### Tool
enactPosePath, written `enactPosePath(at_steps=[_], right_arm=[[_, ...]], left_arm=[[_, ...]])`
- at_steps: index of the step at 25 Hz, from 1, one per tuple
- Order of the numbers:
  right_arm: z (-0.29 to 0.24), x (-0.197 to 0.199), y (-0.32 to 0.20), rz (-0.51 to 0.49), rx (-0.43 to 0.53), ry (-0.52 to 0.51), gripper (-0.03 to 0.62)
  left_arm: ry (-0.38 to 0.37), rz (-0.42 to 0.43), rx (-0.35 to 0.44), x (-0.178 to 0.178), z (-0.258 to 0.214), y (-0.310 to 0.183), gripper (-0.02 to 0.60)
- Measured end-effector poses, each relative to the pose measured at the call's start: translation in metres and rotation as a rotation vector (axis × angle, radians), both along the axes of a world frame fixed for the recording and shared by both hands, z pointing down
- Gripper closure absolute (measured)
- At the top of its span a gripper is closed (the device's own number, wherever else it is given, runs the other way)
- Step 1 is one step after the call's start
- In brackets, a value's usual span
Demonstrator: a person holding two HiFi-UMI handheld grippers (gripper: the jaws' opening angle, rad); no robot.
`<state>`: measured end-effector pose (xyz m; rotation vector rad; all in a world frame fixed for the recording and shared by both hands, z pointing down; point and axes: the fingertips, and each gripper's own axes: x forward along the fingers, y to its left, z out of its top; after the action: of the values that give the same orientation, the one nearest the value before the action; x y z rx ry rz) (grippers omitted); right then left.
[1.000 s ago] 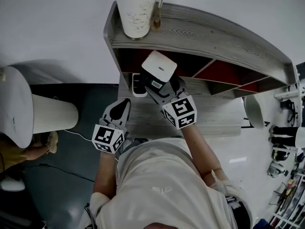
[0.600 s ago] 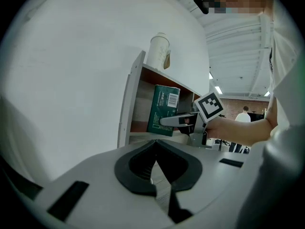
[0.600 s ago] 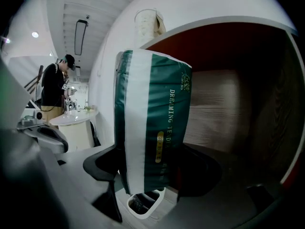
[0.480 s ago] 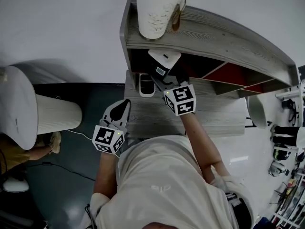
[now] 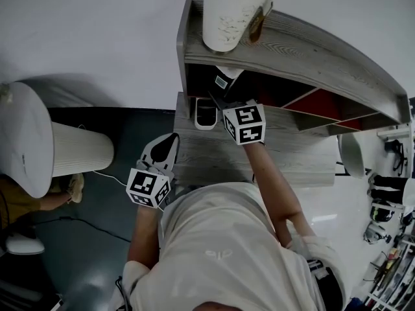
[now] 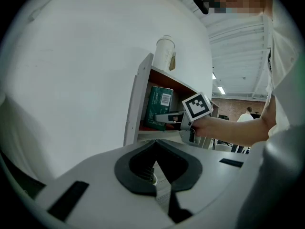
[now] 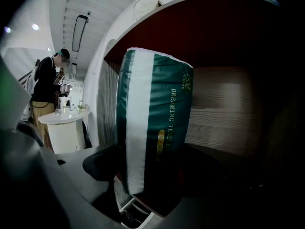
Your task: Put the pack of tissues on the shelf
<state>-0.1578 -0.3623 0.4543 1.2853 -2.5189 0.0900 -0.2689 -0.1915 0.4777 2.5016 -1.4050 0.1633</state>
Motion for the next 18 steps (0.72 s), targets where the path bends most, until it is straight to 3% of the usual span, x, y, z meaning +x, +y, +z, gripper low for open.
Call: enactPosePath(at_steps=[9,18], right_arm=[[0.001,-0.003,-0.005,0.028,0.007,0.021,0.214],[-0.015,0.007,0.010,0.025,0.038,-0.047,0.198]], left_arm=[[0.000,-0.008,0.002,-0.002,0.000,0.005,0.566],[0.007,0.001,0.014,0.005,-0.005,0.008,0.566]])
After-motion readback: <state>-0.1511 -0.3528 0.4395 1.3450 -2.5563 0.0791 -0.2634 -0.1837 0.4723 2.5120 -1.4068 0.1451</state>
